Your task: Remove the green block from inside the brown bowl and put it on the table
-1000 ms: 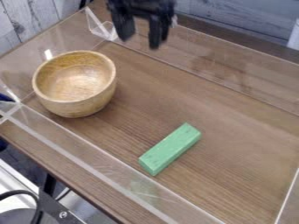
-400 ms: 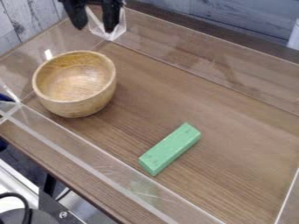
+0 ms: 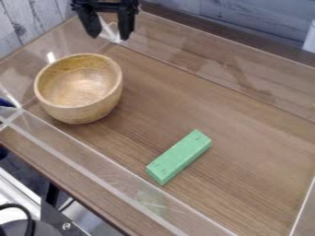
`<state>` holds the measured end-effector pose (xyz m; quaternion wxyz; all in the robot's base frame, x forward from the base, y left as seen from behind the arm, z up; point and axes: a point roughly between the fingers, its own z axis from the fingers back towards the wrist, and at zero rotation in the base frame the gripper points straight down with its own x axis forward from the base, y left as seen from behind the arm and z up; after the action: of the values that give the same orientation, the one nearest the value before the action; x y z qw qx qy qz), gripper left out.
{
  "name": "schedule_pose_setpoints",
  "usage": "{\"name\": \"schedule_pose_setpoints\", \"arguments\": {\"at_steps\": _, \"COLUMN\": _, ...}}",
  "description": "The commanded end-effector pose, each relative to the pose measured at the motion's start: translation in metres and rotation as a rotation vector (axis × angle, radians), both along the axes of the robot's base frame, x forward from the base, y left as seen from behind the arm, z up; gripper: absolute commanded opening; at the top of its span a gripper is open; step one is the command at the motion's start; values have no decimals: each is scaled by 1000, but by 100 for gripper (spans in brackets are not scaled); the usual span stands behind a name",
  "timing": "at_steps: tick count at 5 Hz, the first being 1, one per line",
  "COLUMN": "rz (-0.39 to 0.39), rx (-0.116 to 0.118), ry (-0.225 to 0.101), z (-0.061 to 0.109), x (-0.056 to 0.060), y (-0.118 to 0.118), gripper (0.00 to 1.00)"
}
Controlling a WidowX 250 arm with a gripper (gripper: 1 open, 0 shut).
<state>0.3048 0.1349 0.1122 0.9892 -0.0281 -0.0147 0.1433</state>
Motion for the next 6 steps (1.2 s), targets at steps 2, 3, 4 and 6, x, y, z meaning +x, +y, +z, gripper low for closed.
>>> {"name": "schedule_pose_setpoints", "arguments": {"at_steps": 2, "rz": -31, "rx": 13, "ry": -100, "z": 27, "x": 14, "y": -2, "gripper": 100}}
{"name": "schedule_pose_setpoints", "arguments": {"at_steps": 3, "rz": -12, "rx": 14, "ry": -121, "z": 30, "x": 10, "y": 9, "gripper": 100}}
{"name": "schedule_pose_setpoints", "arguments": {"at_steps": 4, "rz": -1, "rx": 20, "ry": -133, "z": 31, "x": 4, "y": 17, "gripper": 100}}
{"name": "schedule_pose_setpoints", "arguments": {"at_steps": 6, "rz": -19, "rx": 11, "ry": -145, "z": 39, "x": -9, "y": 13, "gripper": 100}}
